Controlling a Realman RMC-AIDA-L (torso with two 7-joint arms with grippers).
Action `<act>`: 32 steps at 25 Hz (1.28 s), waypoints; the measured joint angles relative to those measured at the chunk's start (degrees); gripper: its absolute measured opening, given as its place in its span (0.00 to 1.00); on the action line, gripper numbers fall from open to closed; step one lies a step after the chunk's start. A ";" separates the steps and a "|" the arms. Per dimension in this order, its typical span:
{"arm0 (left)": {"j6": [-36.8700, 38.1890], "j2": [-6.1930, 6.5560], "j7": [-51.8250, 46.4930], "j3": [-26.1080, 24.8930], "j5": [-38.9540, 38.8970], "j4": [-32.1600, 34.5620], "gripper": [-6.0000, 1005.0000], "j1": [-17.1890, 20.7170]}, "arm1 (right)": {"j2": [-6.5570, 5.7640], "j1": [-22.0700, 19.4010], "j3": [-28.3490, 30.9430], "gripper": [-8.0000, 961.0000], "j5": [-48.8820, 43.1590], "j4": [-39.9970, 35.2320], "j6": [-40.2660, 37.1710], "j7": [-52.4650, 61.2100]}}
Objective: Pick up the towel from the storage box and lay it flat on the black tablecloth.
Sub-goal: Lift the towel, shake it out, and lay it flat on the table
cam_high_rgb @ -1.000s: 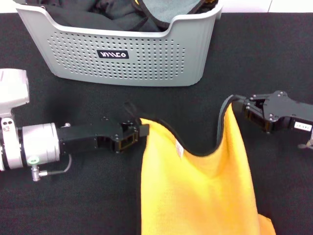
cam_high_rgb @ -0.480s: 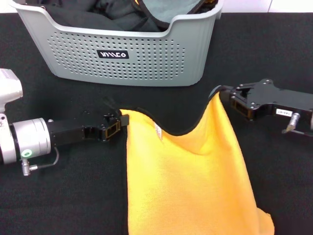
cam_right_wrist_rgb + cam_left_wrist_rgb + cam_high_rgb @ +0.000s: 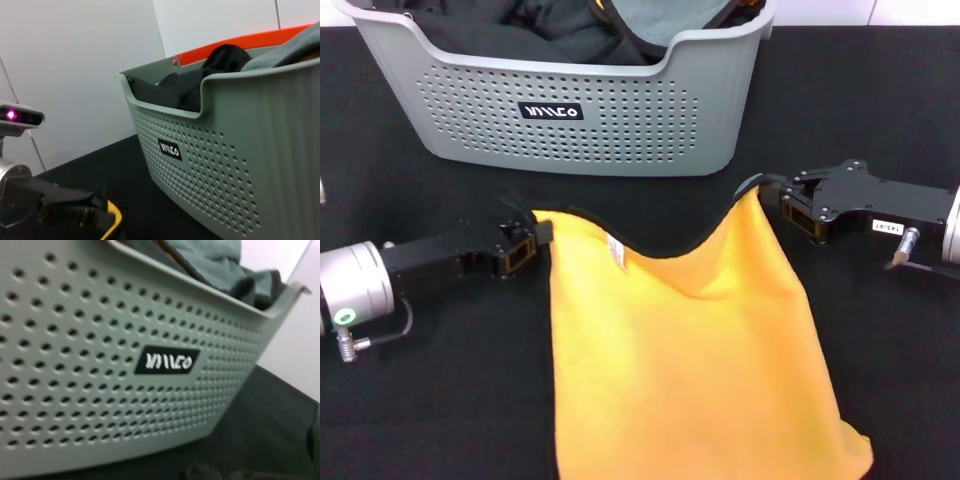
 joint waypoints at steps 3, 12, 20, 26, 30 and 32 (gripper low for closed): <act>-0.05 -0.14 0.28 -0.95 0.34 0.29 0.02 0.27 | 0.00 0.01 -0.08 0.11 -0.01 -0.02 0.81 0.00; -3.98 -0.56 3.22 -0.91 0.53 0.54 0.02 0.31 | 0.00 1.49 -1.63 0.11 -0.01 0.37 4.83 0.22; -7.84 -0.77 4.50 -0.91 0.54 2.98 0.02 1.36 | 0.01 3.13 -6.91 0.11 0.12 -0.55 11.38 2.86; -10.32 -1.08 4.96 -0.98 0.59 4.93 0.02 1.98 | 0.00 3.98 -7.59 0.11 0.23 -0.61 13.65 3.51; -12.51 -1.73 7.22 -1.01 0.37 5.85 0.02 2.20 | 0.00 5.22 -9.55 0.11 0.26 -0.32 16.23 4.87; -12.98 -1.94 7.84 -1.00 0.30 5.87 0.02 2.18 | 0.00 5.82 -11.60 0.11 0.26 -0.53 18.19 5.44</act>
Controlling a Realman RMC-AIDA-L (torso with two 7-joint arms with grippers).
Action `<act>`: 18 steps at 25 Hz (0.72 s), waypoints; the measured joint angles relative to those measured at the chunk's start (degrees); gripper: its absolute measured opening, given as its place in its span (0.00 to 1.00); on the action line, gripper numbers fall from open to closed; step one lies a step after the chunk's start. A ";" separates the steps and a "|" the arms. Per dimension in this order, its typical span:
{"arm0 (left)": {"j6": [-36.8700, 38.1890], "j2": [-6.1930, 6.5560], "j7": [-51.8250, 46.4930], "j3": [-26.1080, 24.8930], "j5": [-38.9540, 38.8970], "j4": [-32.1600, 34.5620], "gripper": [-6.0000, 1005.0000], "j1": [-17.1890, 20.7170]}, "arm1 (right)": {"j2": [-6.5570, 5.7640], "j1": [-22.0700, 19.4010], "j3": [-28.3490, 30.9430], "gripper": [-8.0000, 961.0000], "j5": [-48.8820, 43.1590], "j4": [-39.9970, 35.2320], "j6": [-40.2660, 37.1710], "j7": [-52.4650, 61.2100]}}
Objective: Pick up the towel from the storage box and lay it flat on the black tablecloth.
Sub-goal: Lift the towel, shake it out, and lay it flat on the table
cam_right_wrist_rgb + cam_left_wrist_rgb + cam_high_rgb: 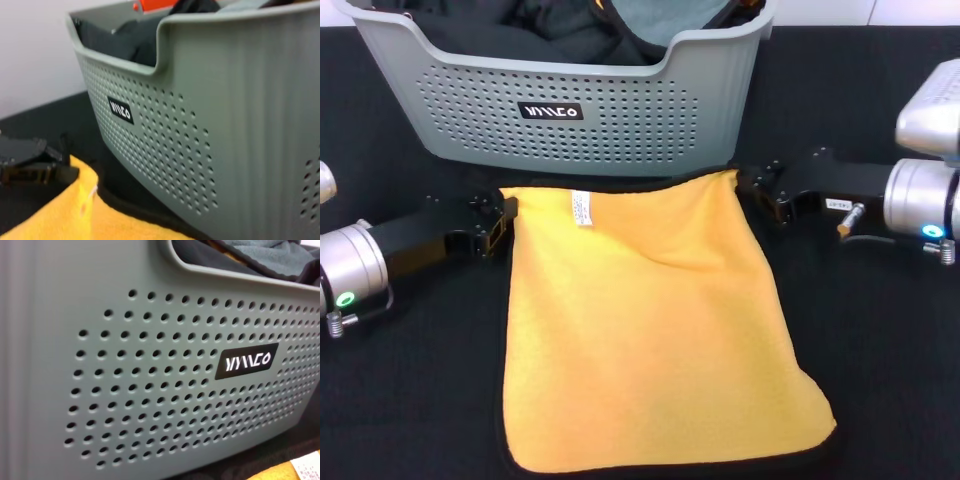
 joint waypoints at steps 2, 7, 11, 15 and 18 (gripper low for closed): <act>-0.70 -0.31 0.84 0.00 -0.02 0.06 0.02 -0.10 | 0.00 0.59 -1.61 0.11 0.00 -0.14 1.68 0.52; -1.74 -0.68 1.81 0.00 0.05 0.20 0.02 -0.29 | 0.00 1.65 -4.47 0.11 0.63 -0.15 3.88 0.76; -2.30 -0.93 1.86 0.00 0.04 2.10 0.02 0.39 | 0.00 1.72 -5.78 0.12 1.13 -0.27 5.66 0.78; -2.46 -1.27 2.26 0.00 0.03 4.36 0.02 1.71 | 0.00 1.38 -6.69 0.12 1.88 -0.58 6.84 0.79; -2.48 -1.70 3.44 0.00 -0.09 5.66 0.02 2.65 | 0.00 1.10 -8.08 0.12 2.65 -1.17 8.28 0.79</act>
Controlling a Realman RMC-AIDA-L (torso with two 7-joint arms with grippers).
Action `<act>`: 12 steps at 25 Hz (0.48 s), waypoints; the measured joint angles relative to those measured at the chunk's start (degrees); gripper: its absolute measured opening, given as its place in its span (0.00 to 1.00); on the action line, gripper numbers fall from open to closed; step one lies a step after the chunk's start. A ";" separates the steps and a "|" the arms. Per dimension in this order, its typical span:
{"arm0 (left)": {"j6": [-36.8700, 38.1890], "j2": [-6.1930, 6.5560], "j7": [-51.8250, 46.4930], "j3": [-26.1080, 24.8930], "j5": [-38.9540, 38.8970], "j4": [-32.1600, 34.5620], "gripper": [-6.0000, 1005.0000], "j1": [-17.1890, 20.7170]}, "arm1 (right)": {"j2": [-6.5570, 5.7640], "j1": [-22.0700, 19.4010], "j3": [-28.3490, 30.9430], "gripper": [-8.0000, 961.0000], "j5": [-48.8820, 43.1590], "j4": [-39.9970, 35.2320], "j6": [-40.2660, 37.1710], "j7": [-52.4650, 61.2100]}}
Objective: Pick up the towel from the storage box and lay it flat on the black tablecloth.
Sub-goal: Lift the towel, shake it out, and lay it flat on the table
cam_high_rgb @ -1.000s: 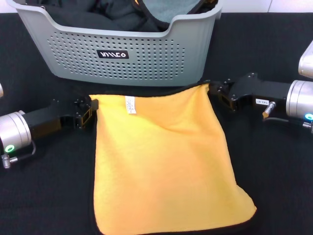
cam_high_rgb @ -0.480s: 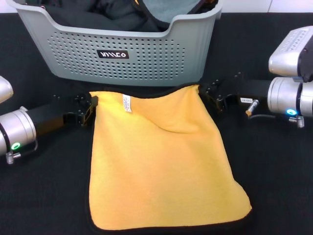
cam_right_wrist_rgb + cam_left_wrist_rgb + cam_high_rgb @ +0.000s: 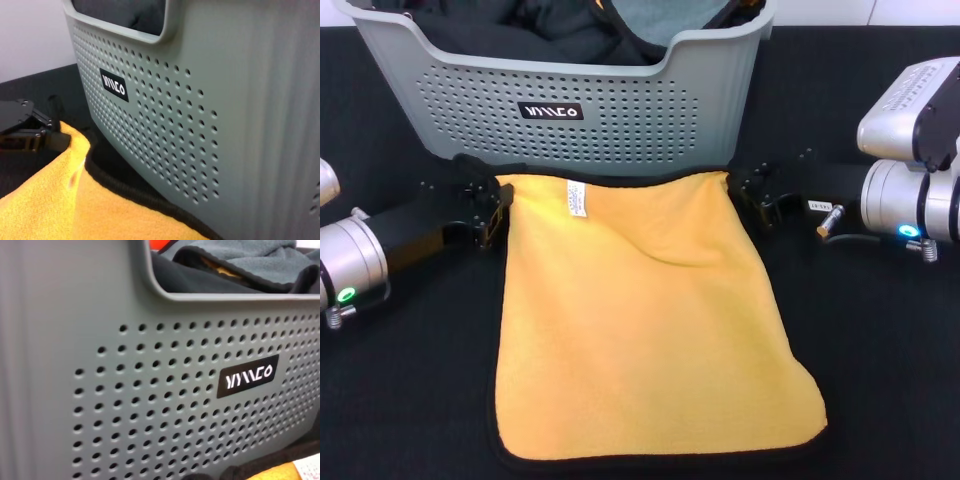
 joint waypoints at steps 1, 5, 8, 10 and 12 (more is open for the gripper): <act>0.00 -0.18 0.55 -0.01 -0.02 0.32 0.02 0.27 | 0.00 -0.03 -0.38 0.12 0.19 -0.18 0.48 0.00; -0.08 -0.51 1.75 0.00 0.09 0.72 0.02 0.66 | 0.00 -0.65 -3.02 0.12 0.28 -2.04 2.73 0.00; -0.82 -0.63 1.98 -0.43 0.32 0.74 0.02 0.87 | 0.00 -1.36 -5.82 0.12 0.28 -4.50 5.75 0.26; -1.27 -0.84 2.27 -1.09 0.35 0.80 0.02 1.18 | 0.00 -1.56 -7.96 0.12 0.19 -5.85 8.16 1.16; -1.41 -0.96 2.85 -1.44 0.36 0.83 0.02 1.41 | 0.00 -1.59 -9.28 0.12 -0.03 -6.34 9.54 1.97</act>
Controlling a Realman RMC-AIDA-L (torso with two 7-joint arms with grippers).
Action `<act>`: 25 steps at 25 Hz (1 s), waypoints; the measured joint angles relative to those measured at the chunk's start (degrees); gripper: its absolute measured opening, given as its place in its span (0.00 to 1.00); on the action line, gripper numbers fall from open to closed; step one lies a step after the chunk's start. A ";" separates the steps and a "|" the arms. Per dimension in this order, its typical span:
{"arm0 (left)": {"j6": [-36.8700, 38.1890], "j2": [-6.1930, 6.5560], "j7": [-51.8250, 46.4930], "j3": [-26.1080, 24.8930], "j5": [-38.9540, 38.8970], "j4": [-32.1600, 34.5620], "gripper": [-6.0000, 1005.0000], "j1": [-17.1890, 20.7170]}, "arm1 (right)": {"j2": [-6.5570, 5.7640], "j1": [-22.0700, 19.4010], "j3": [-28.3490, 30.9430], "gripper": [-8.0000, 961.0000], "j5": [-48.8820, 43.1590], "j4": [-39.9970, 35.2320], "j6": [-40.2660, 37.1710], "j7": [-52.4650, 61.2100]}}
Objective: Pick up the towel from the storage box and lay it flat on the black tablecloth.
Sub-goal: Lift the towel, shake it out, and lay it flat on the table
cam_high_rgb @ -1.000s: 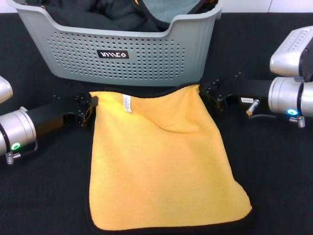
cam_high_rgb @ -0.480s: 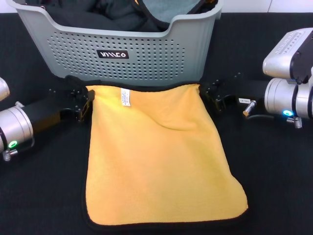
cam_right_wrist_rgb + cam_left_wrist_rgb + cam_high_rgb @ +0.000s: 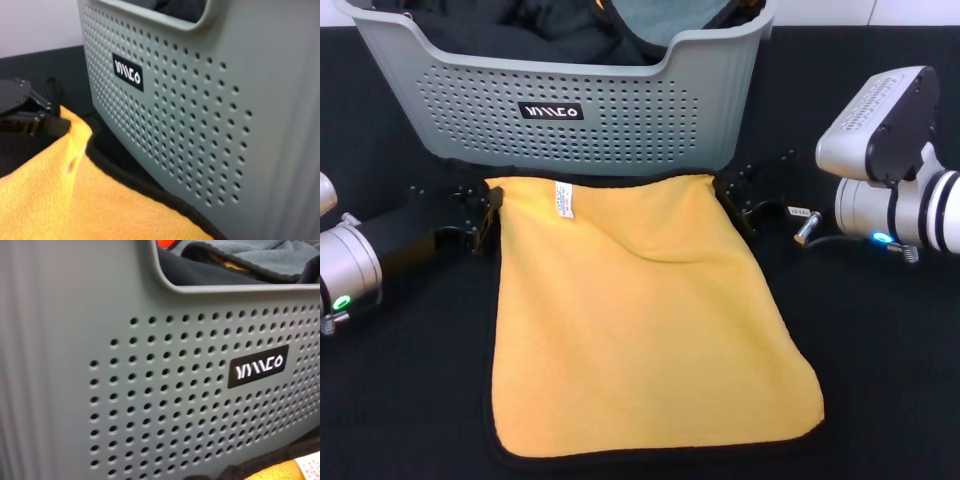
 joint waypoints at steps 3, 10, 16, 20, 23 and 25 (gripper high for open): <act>-0.13 -0.10 1.09 -0.87 0.01 0.02 0.02 0.21 | -0.01 -0.30 -0.66 0.12 -0.14 -0.16 1.38 0.16; -0.24 -0.31 2.84 -2.33 0.00 0.04 0.02 0.56 | 0.01 -1.86 -5.32 0.12 0.27 -2.72 8.31 0.48; -0.88 -0.48 4.20 -2.35 -0.01 0.04 0.02 0.60 | 0.00 -2.13 -10.88 0.12 0.29 -4.94 13.80 1.00; -0.98 -0.84 5.51 -2.35 -0.01 0.01 0.02 0.70 | 0.00 -2.40 -13.75 0.12 0.33 -6.53 16.91 1.01; -0.98 -0.92 5.83 -2.33 -0.01 -0.08 0.02 0.71 | 0.00 -2.63 -13.98 0.12 0.33 -6.83 17.34 1.01; -0.98 -1.00 5.91 -2.13 0.80 -0.32 0.02 0.53 | 0.00 -2.86 -13.76 0.13 0.33 -6.90 17.36 1.01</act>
